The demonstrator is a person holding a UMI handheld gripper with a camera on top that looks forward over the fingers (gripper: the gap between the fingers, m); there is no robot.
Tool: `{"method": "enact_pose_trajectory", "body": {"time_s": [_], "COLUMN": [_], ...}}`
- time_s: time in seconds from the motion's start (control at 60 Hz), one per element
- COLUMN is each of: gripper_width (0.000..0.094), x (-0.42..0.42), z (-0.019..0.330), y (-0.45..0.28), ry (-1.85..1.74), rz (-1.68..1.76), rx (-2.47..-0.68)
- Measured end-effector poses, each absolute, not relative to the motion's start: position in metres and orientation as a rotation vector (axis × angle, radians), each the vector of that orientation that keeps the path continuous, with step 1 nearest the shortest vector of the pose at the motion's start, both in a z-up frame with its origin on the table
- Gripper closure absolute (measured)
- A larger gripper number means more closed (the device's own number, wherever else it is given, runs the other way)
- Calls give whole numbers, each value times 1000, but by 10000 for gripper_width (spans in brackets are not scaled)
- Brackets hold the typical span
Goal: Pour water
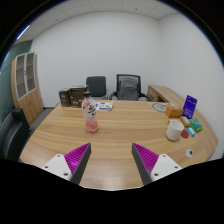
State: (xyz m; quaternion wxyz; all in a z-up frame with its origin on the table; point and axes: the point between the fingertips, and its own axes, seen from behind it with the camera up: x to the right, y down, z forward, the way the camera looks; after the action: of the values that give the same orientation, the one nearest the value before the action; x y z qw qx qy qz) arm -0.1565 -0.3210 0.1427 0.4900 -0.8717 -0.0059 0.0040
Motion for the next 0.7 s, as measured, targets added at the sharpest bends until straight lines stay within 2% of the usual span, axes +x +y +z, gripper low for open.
{"method": "enact_pose_trajectory", "body": {"time_s": [0.183, 0.383, 0.483, 0.55, 0.6, 0.633, 0.7], "gripper_width": [85, 89, 183, 294, 422, 433, 519], "x": [-237, -268, -270, -267, -267, -265, -267], "z": [124, 90, 78, 69, 69, 70, 70], "y": [-213, -110, -75, -60, -54, -53, -54], "ry": [-35, -20, -2, -3, -2, 3, -3], "rz": [40, 38, 19, -8, -17, -22, -8], "rx": [-2027, -1977, -1960, -1957, -1942, -1931, -1927]}}
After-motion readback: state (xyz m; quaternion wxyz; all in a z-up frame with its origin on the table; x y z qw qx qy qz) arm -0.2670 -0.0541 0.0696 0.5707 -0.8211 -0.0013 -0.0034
